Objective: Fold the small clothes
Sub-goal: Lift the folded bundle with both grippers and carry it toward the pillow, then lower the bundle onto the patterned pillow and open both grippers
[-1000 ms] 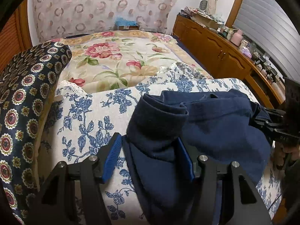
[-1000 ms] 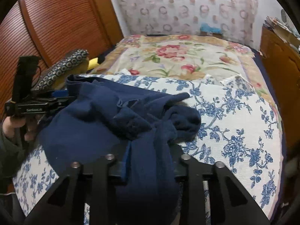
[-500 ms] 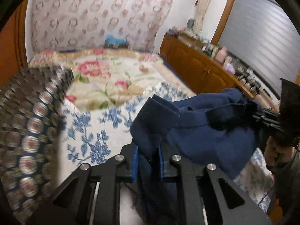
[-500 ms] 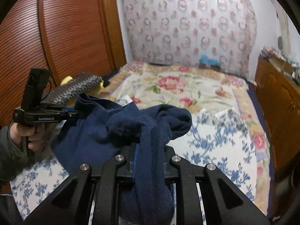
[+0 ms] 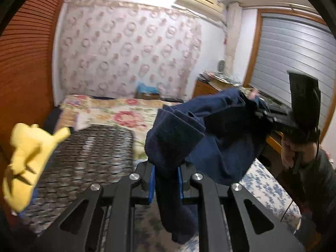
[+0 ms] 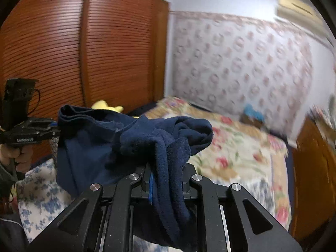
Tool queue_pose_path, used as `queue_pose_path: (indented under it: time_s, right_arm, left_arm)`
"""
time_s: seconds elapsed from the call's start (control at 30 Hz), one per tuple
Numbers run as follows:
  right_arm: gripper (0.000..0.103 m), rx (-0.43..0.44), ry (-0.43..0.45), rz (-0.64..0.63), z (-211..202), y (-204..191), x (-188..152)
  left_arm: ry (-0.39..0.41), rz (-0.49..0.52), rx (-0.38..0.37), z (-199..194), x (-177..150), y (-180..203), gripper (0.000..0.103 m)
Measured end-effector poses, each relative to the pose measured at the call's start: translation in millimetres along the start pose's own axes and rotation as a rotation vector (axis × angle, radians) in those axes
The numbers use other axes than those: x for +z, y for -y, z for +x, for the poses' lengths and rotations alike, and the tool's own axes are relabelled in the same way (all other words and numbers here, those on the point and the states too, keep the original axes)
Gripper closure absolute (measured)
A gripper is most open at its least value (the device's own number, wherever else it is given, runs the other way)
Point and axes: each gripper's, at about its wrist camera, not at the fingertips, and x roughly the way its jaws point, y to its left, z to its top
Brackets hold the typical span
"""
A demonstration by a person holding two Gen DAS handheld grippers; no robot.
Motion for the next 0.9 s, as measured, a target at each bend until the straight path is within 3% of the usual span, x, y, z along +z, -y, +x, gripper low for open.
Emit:
queue_pose_path:
  time_s: [0.27,0.37,0.47,0.63,0.7,0.77,0.83,0.9]
  right_arm:
    - [0.089,0.156,-0.028,-0.246,97,-82,97]
    - [0.089,0.196,-0.079,-0.301,152,-116,110]
    - [0.089,0.192,-0.085,-0.305,201,-141,110]
    - [0.088,0.177,-0.096,-0.204,243,-155,112]
    - [0.073,0.148,-0.111,-0.164,252,-155,116]
    - [0.052,0.127,-0.116,-0.137,250,-150,118]
    - [0.044,0.112,-0.105,-0.135,243,-149,118]
    - [0.043,0.103,-0.103,-0.127,230,-145,114]
  left_arm:
    - [0.026,-0.131,0.168,-43,-32,-74,0.089]
    - [-0.024,-0.182,0.244,-35,-49,-100,0.089]
    - [-0.052,-0.219,0.269,-30,-64,-114,0.089]
    - [-0.067,-0.205,0.287,-29,-73,-114,0.086]
    - [-0.066,-0.205,0.300,-32,-75,-115,0.082]
    - [-0.052,-0.203,0.300,-40,-77,-115,0.071]
    - [-0.042,-0.187,0.302,-50,-77,-110,0.058]
    - [-0.040,-0.169,0.315,-52,-74,-106,0.055]
